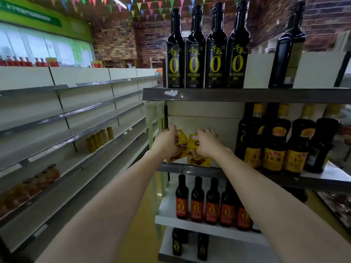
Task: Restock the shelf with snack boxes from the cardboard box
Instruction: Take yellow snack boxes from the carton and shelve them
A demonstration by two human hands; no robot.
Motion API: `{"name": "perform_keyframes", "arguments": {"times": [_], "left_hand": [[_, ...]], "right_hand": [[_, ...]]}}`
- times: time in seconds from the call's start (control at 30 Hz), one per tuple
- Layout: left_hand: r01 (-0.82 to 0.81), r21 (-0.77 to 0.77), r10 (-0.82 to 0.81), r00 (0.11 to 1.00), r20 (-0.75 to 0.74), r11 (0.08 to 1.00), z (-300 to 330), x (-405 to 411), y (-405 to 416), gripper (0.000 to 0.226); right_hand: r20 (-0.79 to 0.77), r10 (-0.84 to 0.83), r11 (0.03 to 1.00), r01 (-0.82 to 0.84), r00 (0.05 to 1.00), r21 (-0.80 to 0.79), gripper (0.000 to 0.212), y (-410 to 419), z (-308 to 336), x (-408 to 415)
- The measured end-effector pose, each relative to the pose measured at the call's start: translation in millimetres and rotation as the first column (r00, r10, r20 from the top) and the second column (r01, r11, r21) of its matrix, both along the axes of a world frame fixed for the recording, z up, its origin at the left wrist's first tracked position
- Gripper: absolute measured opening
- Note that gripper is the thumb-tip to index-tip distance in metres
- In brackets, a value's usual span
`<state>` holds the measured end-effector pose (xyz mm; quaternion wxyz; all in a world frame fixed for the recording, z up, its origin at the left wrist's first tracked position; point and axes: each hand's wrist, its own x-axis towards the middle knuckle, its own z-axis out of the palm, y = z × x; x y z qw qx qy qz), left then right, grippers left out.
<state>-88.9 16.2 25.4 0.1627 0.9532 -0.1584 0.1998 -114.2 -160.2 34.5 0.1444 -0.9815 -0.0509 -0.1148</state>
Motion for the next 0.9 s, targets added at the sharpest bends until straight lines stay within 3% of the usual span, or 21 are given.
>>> {"name": "perform_keyframes", "arguments": {"times": [0.27, 0.4, 0.57, 0.7, 0.8, 0.9], "left_hand": [[-0.044, -0.094, 0.028, 0.985, -0.169, 0.995, -11, -66, 95, 0.058], [-0.103, -0.097, 0.079, 0.972, -0.223, 0.99, -24, -97, 156, 0.05], [-0.198, -0.117, 0.164, 0.953, -0.255, 0.973, -42, -135, 221, 0.045], [-0.253, -0.149, 0.203, 0.936, -0.287, 0.956, -57, -157, 265, 0.034], [-0.296, -0.175, 0.236, 0.925, -0.297, 0.939, -68, -165, 294, 0.041], [-0.315, -0.188, 0.25, 0.92, -0.303, 0.93, -74, -170, 315, 0.065]], "right_hand": [[-0.121, 0.031, 0.999, -0.034, 0.992, -0.02, 0.066, 92, -6, -58], [-0.151, 0.114, 0.993, -0.114, 0.982, 0.009, 0.052, 149, -21, -80], [-0.167, 0.2, 0.978, -0.207, 0.966, -0.023, 0.058, 213, -37, -96], [-0.174, 0.237, 0.97, -0.242, 0.956, -0.008, 0.049, 259, -50, -105], [-0.203, 0.252, 0.966, -0.259, 0.946, -0.005, 0.058, 287, -61, -109], [-0.22, 0.247, 0.969, -0.244, 0.944, 0.041, 0.065, 305, -73, -107]]}}
